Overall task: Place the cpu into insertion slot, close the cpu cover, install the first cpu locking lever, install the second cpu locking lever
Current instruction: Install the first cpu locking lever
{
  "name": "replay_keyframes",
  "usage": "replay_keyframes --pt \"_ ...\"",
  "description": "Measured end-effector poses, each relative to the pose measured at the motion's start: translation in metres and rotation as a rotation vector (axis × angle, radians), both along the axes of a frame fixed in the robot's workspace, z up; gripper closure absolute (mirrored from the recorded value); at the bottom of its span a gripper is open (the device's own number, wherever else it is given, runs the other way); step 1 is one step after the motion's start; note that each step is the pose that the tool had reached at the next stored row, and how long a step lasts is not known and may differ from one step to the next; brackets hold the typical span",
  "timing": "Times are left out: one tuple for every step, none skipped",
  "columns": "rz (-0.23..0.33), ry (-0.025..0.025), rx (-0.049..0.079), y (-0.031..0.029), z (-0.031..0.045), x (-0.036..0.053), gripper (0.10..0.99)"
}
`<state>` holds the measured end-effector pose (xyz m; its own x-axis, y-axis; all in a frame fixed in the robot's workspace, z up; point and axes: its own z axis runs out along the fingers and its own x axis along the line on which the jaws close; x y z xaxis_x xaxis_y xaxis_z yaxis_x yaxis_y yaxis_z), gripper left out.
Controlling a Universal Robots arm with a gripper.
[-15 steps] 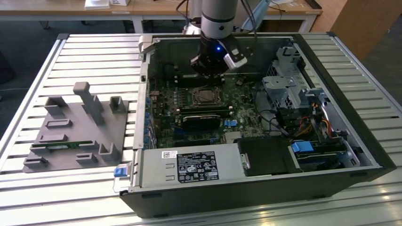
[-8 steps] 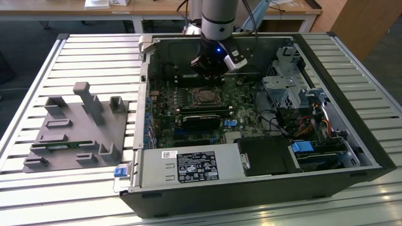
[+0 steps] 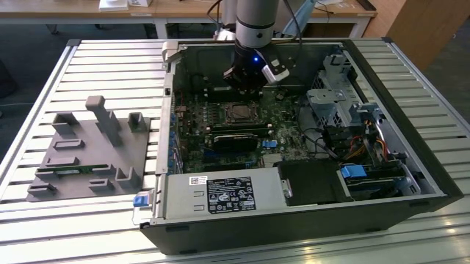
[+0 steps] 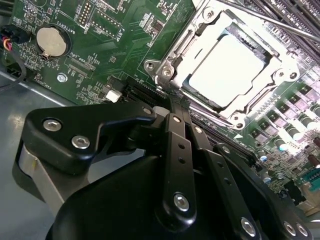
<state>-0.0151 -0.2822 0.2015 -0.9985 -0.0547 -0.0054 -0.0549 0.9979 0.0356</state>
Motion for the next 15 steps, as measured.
replay_keyframes --pt "0.000 0.0001 -0.001 0.0000 -0.0001 0.0000 0.980" --pt "0.000 0.0001 -0.003 0.0000 -0.0002 0.0000 0.980" --pt "0.000 0.0002 -0.005 0.0000 -0.0003 0.0000 0.980" --pt "0.000 0.0002 -0.007 0.0000 -0.0004 0.0000 0.980" --pt "0.000 0.0002 -0.009 0.0000 -0.0005 0.0000 0.980" --pt "0.000 0.0003 -0.011 0.0000 -0.0007 0.0000 0.980" --pt "0.000 0.0003 -0.014 0.0000 -0.0009 0.0000 0.980" --pt "0.000 0.0004 -0.016 0.0000 -0.0011 0.0001 0.980" --pt "0.000 0.0005 -0.018 0.0000 -0.0013 0.0001 0.980" --pt "0.000 0.0007 -0.021 0.0000 -0.0016 0.0001 0.980" --pt "0.000 0.0007 -0.023 0.0000 -0.0019 0.0002 0.980" --pt "0.000 0.0008 -0.025 0.0000 -0.0022 0.0002 0.980" --pt "0.000 0.0008 -0.027 0.0001 -0.0026 0.0003 0.980" --pt "0.000 0.0008 -0.028 0.0001 -0.0031 0.0004 0.980" --pt "0.000 0.0010 -0.030 0.0002 -0.0035 0.0005 0.980"
